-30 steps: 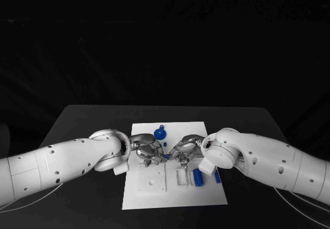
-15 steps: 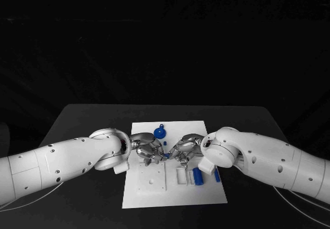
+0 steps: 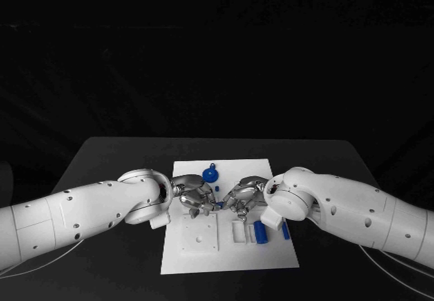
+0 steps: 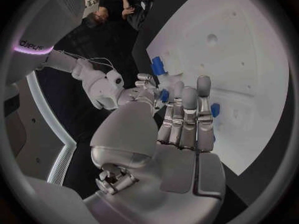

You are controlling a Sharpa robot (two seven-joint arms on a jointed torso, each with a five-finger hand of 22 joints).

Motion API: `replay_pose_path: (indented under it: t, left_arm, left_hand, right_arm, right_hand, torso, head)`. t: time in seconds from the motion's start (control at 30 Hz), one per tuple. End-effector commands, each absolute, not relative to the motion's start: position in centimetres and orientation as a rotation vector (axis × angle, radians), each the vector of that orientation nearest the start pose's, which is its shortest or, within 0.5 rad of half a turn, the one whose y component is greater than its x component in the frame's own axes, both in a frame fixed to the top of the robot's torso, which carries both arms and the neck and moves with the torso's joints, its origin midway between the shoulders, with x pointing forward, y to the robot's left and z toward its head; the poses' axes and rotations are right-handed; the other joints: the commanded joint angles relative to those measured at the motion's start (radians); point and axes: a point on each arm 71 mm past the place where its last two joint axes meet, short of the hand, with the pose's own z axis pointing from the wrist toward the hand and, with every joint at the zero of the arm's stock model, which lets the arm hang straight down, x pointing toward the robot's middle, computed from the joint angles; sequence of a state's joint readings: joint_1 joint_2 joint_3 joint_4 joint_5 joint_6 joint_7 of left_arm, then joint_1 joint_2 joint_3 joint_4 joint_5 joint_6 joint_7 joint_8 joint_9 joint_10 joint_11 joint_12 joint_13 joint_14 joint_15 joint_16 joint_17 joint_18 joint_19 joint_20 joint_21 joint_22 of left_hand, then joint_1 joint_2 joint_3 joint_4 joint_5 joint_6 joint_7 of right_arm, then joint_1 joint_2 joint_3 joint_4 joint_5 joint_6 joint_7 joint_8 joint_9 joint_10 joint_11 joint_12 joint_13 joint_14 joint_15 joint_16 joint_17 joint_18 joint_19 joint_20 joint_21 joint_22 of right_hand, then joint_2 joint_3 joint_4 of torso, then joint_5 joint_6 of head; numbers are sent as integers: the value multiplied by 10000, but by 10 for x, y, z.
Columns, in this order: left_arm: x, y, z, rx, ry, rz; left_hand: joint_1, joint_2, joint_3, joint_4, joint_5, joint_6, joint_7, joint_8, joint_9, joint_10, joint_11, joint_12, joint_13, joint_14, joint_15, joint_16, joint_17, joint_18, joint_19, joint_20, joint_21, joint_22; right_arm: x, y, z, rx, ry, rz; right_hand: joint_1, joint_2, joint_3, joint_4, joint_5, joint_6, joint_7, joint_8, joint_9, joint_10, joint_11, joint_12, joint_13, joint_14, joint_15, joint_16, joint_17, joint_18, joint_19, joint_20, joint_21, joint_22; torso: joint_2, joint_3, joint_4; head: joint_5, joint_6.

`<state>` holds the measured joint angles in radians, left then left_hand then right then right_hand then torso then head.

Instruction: Assemble the parts on the task board

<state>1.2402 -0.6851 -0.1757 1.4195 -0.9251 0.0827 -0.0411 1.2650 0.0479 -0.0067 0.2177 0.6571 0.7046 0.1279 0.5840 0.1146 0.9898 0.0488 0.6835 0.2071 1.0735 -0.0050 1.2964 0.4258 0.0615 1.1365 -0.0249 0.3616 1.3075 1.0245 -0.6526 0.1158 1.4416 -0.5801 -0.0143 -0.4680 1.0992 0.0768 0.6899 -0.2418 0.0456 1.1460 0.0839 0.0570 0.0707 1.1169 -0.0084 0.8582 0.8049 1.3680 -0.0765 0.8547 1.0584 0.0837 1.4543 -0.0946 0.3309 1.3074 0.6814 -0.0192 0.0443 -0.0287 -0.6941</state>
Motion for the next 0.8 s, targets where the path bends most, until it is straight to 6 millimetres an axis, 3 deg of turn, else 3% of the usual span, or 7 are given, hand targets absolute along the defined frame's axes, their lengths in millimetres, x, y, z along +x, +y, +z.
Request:
replay_pose_path:
  t: [0.03,0.37,0.5,0.57,0.8]
  left_arm:
    - [472,135,-237,-394,22134,-10632]
    - [472,133,-236,-542,22111,-10873]
    - [472,132,-236,-627,22090,-11015]
    - [472,131,-236,-660,22107,-11080]
    - [471,130,-236,-720,22124,-11181]
  left_hand:
    - [44,26,44,57,58,-2,-4,-56,-81,8,65,-9,-2,-10,15,-10,16,157,43,10,-37,140]
    - [169,144,269,11,163,15,-12,-37,-90,12,58,-44,-22,-17,8,-6,24,153,33,3,-31,152]
    - [272,226,490,-146,444,7,-6,-14,-88,10,55,-80,-40,-27,1,-3,33,153,20,-6,-15,163]
    - [258,208,563,-203,634,0,-3,-12,-91,13,54,-94,-47,-28,0,-1,37,155,12,-7,-6,166]
    - [52,165,771,-376,667,-46,18,-17,-112,8,65,-122,-54,-45,11,-8,46,157,-30,-1,45,160]
  right_arm:
    - [458,-122,-260,7584,24324,10166]
    - [457,-120,-260,7570,24336,10190]
    - [457,-120,-260,7572,24336,10195]
    - [457,-120,-260,7573,24333,10200]
    - [457,-118,-259,7561,24326,10231]
  right_hand:
    - [8,104,6,-77,25,75,23,70,10,10,-55,51,-13,53,2,49,11,116,-11,-41,19,315]
    - [8,104,6,-77,25,75,23,70,10,10,-55,51,-13,53,2,49,11,116,-11,-41,19,315]
    - [8,104,6,-77,25,75,23,70,10,10,-55,51,-13,53,2,49,11,116,-11,-41,19,315]
    - [8,104,6,-77,25,75,23,70,10,10,-55,51,-13,53,2,49,11,116,-11,-41,19,315]
    - [8,104,6,-77,25,75,23,70,10,10,-55,51,-13,53,2,49,11,116,-11,-41,19,315]
  torso:
    - [-2,4,-5]
    - [-1,2,-6]
    - [0,1,-7]
    - [0,2,-3]
    - [2,2,-4]
  head:
    - [7,-7]
    - [2,-4]
    - [5,-10]
    - [6,-14]
    - [10,-23]
